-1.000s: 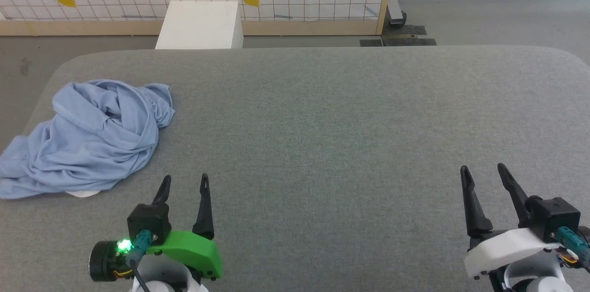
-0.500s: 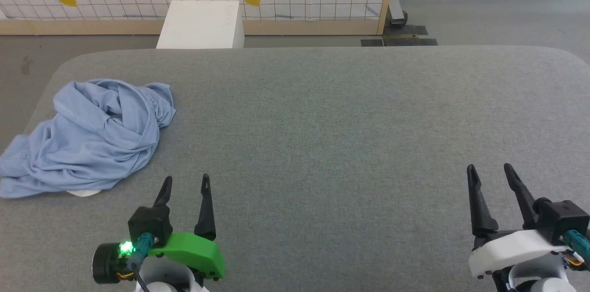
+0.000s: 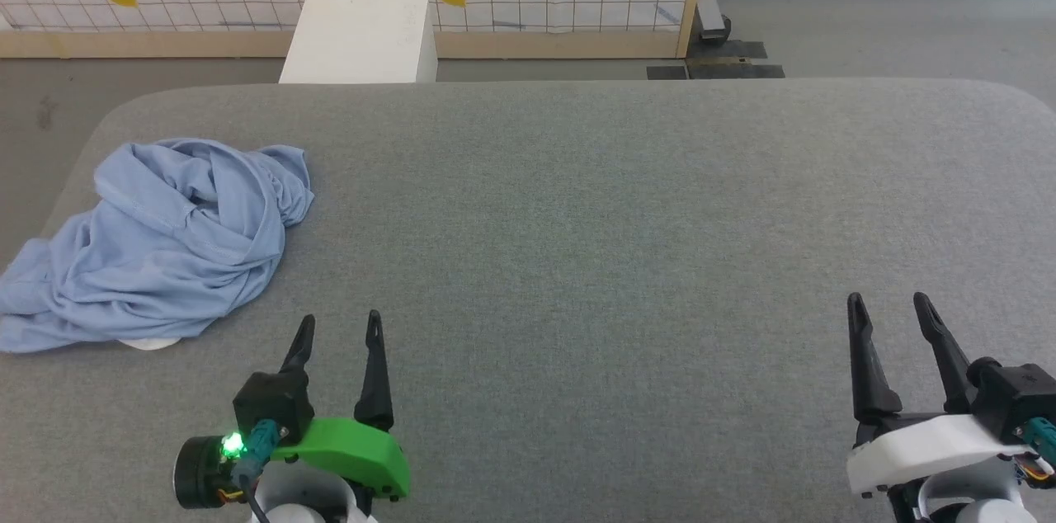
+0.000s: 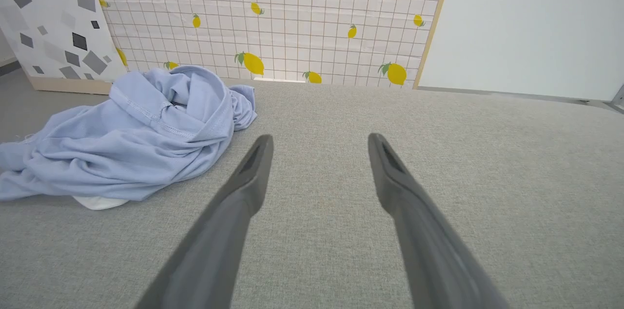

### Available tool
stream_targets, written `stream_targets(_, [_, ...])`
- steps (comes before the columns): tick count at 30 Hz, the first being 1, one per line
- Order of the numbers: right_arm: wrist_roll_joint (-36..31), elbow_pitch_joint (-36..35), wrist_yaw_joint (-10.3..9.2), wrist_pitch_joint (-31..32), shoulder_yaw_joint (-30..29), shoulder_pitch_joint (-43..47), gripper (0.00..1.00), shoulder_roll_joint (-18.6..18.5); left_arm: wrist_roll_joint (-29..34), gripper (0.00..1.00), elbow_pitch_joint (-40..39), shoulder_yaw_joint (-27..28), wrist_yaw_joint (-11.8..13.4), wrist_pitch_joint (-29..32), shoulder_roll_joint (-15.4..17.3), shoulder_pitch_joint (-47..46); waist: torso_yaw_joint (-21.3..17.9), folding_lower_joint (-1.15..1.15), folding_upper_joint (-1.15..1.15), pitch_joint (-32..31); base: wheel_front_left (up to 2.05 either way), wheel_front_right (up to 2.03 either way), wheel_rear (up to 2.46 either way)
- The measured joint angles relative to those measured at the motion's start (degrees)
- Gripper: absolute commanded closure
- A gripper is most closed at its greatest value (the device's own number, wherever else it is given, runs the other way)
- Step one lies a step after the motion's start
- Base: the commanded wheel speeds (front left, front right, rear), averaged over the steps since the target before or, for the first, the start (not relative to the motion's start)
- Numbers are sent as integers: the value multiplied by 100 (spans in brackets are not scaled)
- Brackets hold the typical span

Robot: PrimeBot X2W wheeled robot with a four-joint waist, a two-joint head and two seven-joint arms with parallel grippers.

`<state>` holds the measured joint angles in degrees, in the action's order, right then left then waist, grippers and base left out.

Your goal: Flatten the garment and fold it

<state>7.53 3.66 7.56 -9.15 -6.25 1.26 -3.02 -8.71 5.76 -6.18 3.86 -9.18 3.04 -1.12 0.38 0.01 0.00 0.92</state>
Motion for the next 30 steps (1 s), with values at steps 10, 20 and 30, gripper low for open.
stream_targets(10, [65,47,0,-122,-79,1,0,0,-60,0,107,-83,51,-123,0,-22,27,0,0,-2,0,0,0])
stream_targets(20, [111,113,0,-249,-153,3,0,0,-146,0,193,-130,142,-248,-1,-44,222,0,0,-20,0,0,0])
stream_targets(30, [112,221,0,-364,-63,75,0,2,-192,0,303,-26,208,-360,0,-40,765,0,0,-78,0,0,0])
